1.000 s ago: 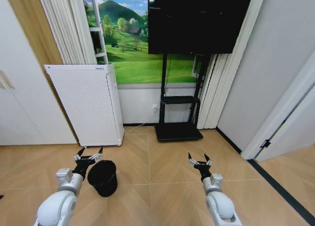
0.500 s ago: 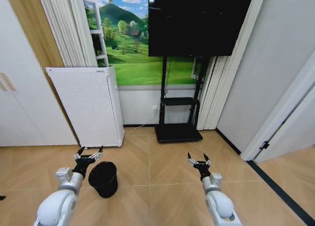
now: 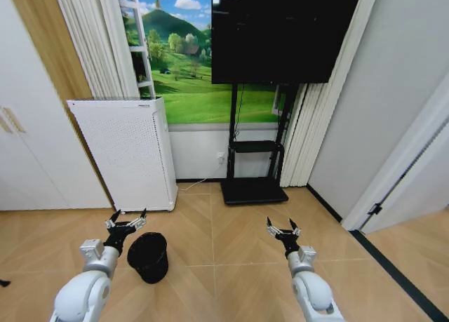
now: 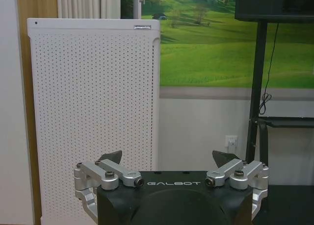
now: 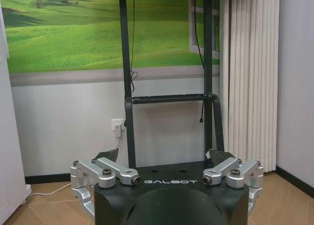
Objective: Pick up the trash bin and place the garbage on the floor into it.
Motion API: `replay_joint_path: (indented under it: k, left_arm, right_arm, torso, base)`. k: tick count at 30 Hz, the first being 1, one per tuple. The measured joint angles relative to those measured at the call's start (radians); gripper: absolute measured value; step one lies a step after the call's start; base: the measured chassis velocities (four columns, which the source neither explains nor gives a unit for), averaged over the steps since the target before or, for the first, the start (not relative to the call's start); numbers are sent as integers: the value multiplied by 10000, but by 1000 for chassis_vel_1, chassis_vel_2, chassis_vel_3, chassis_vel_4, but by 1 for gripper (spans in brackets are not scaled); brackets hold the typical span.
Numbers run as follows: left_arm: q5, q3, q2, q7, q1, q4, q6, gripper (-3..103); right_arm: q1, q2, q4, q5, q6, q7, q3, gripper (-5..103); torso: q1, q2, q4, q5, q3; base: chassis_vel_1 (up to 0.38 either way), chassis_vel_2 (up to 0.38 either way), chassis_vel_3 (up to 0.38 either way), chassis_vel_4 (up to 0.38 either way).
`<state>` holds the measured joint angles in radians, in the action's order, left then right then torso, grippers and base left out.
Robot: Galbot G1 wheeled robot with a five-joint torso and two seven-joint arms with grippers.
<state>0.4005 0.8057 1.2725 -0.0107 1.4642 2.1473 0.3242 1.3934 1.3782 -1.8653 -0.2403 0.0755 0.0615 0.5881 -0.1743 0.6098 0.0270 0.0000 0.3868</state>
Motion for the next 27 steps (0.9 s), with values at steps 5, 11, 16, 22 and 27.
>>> replay_joint_path:
  k: [5,11,16,22,27]
  left_arm:
    - [-1,12,-4,0,24,16,0,100]
    - [-3,29,3,1,39,47,-3,100]
    - [-145,20,37,2,33,30,-3,100]
    - [-166,0,62,2,41,32,-3,100]
    - [-116,-45,63,31,37,17,-171,100]
  right_arm:
    - [7,1,8,0,-9,-2,0,100]
    - [36,-19,20,0,-75,-14,11,100]
    - [55,-23,26,25,-77,24,39,100]
    - [57,-39,26,39,-70,43,57,100]
    - [60,-53,50,44,-70,52,65,100]
  torso:
    - [-73,183,0,0,111]
    - [-175,439,0,0,266]
    - [-290,714,0,0,427]
    - [-397,972,0,0,578]
    - [-490,1192,-1,1,705]
  base:
    - [0,0,0,0]
    - [0,0,0,0]
    - [0,0,0,0]
    - [0,0,0,0]
    - [0,0,0,0]
